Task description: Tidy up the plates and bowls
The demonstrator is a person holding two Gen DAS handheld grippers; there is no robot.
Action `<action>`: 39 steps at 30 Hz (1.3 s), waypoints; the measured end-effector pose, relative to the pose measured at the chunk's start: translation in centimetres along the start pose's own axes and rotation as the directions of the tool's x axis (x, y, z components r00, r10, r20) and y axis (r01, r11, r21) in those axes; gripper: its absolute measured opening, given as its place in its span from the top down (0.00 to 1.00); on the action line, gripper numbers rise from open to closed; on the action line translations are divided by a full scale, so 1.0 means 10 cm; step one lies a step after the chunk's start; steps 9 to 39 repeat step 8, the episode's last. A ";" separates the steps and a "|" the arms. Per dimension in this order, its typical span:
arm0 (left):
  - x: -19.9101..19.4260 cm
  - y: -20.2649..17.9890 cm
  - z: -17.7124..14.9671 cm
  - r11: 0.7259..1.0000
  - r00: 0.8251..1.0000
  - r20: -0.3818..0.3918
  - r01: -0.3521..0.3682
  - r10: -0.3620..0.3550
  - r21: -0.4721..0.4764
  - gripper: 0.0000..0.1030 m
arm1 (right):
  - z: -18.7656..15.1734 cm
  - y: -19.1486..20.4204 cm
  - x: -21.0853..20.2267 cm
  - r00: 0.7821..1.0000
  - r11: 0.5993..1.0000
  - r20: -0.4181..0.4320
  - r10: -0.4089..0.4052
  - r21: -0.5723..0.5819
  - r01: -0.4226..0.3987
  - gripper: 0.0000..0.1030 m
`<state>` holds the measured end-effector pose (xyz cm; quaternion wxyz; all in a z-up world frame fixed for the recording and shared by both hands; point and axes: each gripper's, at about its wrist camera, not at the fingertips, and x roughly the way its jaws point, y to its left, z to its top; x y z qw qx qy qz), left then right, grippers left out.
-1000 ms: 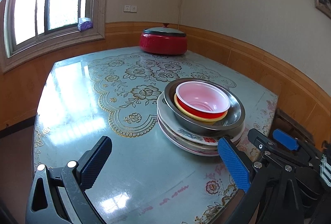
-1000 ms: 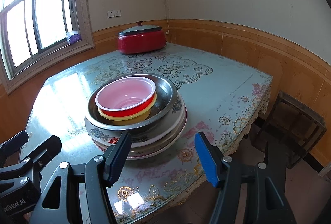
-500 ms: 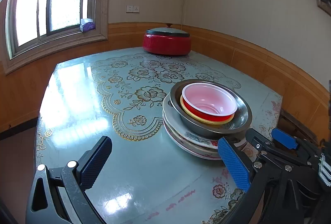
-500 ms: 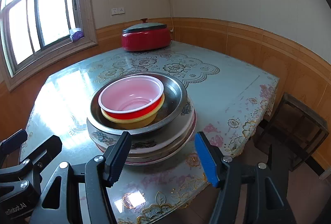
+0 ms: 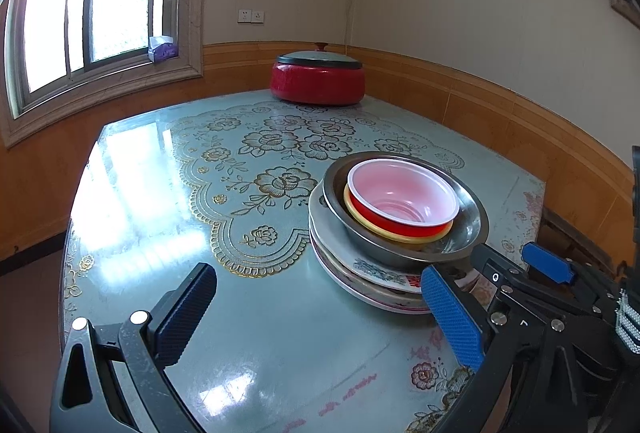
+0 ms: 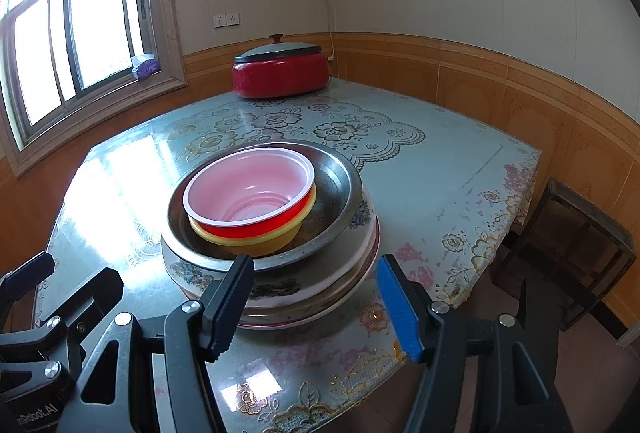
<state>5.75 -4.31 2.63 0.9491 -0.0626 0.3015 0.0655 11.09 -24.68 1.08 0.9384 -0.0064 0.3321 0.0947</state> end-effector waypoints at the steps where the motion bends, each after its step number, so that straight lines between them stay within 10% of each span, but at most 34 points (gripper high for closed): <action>1: 0.00 0.00 0.00 1.000 1.000 -0.001 0.002 -0.002 -0.001 0.00 | 0.00 0.00 0.00 1.000 1.000 -0.001 0.000 0.000 0.000 0.37; 39: 0.05 0.01 -0.01 1.000 1.000 -0.008 -0.011 0.011 -0.001 0.00 | 0.02 -0.01 0.04 1.000 1.000 -0.003 0.000 0.003 0.000 0.37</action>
